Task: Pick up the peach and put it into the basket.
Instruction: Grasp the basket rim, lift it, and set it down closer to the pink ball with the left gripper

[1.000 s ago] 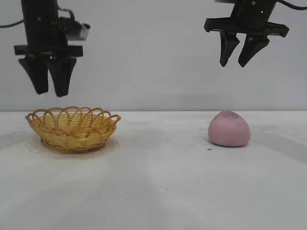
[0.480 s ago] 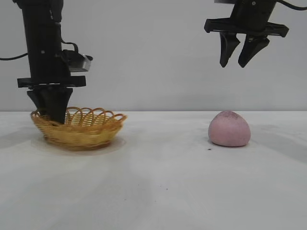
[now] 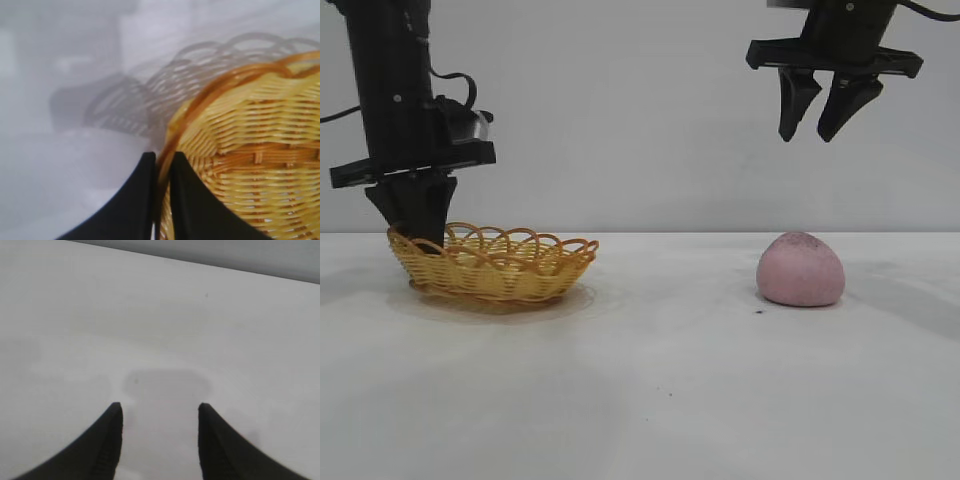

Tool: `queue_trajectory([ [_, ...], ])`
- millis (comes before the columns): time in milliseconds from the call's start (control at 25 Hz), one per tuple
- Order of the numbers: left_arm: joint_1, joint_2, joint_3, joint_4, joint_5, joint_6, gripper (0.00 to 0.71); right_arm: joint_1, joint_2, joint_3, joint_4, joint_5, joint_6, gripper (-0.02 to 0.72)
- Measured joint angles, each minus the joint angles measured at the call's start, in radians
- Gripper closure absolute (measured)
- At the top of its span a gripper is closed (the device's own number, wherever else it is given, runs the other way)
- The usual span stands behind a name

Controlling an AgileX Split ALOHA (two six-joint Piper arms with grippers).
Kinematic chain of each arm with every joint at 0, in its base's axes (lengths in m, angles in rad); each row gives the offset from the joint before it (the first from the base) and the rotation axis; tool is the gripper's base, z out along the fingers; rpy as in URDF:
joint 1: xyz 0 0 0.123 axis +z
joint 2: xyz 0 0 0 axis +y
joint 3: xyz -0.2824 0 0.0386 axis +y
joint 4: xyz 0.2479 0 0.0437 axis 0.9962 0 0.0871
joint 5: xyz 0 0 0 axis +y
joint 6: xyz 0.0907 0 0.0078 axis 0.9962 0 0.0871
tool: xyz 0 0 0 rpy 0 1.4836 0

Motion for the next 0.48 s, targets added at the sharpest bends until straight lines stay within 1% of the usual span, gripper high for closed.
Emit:
queue_trajectory([
  [120,-0.002,-0.095,0.168,-0.107,-0.133,-0.002,0.71,0.0,0.0,0.0,0.0,0.005,0.0,0.407],
  [240,-0.02,-0.186,0.347,-0.224,-0.278,0.003,0.71,0.0,0.0,0.0,0.0,0.005,0.0,0.407],
  [360,-0.046,-0.249,0.481,-0.369,-0.395,0.05,0.71,0.0,0.0,0.0,0.002,0.006,-0.002,0.407],
  [480,-0.074,-0.273,0.56,-0.486,-0.45,0.125,0.71,0.0,0.0,0.0,0.004,0.014,-0.004,0.407],
])
